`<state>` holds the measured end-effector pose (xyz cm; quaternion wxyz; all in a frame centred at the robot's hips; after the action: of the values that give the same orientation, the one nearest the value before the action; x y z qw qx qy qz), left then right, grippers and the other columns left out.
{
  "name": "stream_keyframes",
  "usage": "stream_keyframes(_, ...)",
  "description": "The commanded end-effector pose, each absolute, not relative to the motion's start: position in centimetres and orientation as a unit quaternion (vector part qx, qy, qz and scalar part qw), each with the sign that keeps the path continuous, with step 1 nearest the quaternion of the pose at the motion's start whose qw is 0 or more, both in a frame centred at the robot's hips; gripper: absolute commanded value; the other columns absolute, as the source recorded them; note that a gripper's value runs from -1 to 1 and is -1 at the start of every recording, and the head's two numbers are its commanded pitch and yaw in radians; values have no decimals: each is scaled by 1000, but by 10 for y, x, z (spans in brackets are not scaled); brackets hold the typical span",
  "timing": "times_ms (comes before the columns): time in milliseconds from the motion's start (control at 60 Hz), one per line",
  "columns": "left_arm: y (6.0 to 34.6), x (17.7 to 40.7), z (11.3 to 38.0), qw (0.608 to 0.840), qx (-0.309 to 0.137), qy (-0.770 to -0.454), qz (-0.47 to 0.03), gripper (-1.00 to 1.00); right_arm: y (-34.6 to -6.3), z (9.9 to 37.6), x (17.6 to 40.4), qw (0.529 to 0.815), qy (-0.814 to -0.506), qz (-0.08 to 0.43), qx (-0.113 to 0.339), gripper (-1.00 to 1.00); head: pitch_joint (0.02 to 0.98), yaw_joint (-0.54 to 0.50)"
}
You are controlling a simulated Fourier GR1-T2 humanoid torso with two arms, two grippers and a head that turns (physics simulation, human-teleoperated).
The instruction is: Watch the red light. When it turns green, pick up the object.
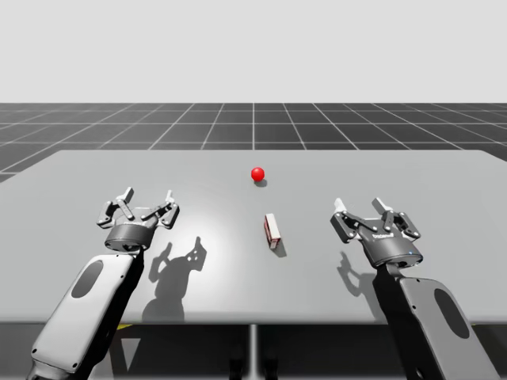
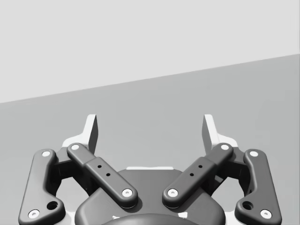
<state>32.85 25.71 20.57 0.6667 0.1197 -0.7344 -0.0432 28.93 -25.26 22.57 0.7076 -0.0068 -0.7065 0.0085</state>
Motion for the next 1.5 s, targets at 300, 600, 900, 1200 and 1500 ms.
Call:
stream_keyframes(300, 257, 329, 205, 668, 119, -734, -44, -1000, -253, 226, 290, 708, -706, 8, -7, -1000, 557, -23)
stream_keyframes(600, 257, 329, 205, 668, 119, -733, -44, -1000, -253, 226, 289, 708, -707, 8, -7, -1000, 556, -27)
stream_keyframes(900, 257, 329, 205, 668, 120, -733, -44, -1000, -253, 226, 290, 708, -707, 8, -8, -1000, 558, -27)
stream_keyframes(1200, 257, 329, 205, 668, 119, -733, -45, -1000, -253, 226, 289, 707, -707, 10, -10, -1000, 575, -29)
stream_keyframes(1500, 257, 329, 206, 668, 119, -733, -45, -1000, -252, 226, 290, 707, -707, 11, -10, -1000, 735, -73)
